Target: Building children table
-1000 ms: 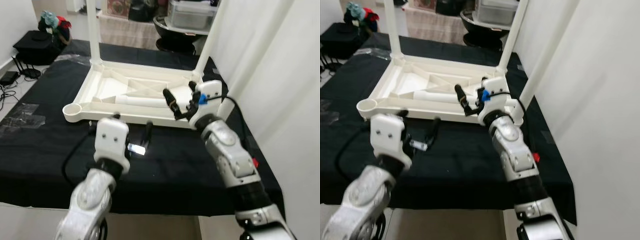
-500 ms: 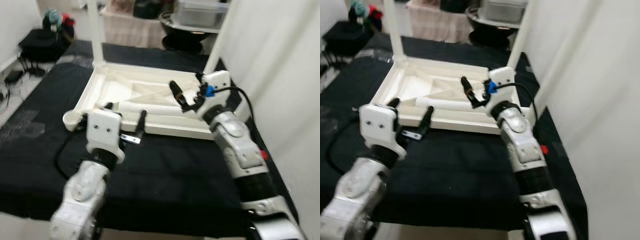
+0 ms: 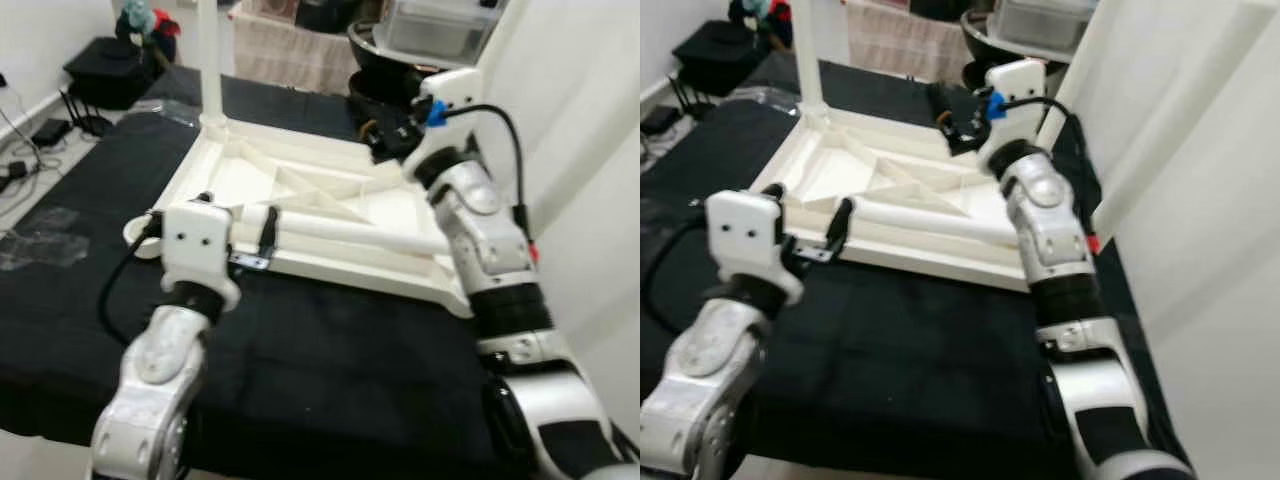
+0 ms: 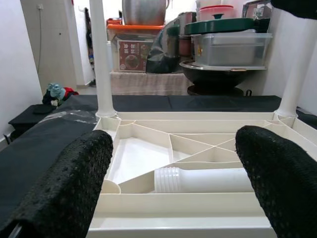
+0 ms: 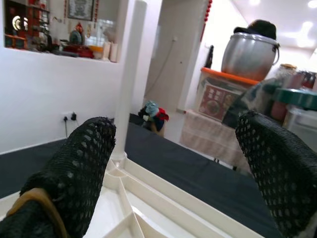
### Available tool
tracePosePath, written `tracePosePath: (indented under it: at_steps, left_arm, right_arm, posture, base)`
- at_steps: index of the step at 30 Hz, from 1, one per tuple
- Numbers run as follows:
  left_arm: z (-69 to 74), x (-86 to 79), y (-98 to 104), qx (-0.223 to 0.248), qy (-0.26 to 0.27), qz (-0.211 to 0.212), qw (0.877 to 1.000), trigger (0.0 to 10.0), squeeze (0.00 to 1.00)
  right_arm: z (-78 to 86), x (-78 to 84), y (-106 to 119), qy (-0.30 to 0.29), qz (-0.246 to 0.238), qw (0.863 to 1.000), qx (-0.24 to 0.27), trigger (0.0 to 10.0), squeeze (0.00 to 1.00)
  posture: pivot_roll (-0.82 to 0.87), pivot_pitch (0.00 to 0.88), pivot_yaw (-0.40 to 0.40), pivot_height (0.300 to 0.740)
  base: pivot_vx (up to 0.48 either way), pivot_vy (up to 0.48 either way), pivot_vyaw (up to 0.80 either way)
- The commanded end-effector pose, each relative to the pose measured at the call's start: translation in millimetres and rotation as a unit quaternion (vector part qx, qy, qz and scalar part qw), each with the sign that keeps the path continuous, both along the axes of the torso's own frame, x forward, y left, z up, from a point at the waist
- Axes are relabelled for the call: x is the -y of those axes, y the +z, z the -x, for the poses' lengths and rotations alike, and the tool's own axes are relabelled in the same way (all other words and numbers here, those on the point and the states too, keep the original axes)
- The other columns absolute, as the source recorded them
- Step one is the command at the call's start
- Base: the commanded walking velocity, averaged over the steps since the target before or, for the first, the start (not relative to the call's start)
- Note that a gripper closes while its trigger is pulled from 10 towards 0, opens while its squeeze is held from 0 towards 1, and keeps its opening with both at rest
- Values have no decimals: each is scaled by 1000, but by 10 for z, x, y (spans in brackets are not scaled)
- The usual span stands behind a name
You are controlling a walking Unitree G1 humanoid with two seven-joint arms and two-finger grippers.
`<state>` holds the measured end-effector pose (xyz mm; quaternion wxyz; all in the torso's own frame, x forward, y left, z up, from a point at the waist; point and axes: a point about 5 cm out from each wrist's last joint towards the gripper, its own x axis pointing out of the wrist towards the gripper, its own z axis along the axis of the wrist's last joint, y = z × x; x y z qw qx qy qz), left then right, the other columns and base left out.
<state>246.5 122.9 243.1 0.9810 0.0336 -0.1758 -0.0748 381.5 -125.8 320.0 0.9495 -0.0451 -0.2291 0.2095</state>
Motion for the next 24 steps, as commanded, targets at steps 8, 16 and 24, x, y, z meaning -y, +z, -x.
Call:
tracePosePath:
  at_steps: [8, 16, 24]
  left_arm:
    - [-24, 13, 60, 0, 0, 2, 1000, 10000, 0]
    - [-57, -17, 124, 8, 4, -2, 1000, 10000, 0]
    - [-54, 66, 129, -3, -18, 8, 1000, 10000, 0]
  right_arm:
    - [-116, 90, 19, -37, 6, 999, -11, 10000, 0]
    - [-249, 16, -73, -34, 124, 991, -43, 10000, 0]
    - [-350, -123, -23, 31, 239, 963, -118, 10000, 0]
  posture:
    - [49, 135, -161, 740]
    - [34, 162, -168, 740]
    - [-6, 242, -199, 740]
  base:
    - [0, 0, -197]
    - [0, 0, -800]
    - [0, 0, -293]
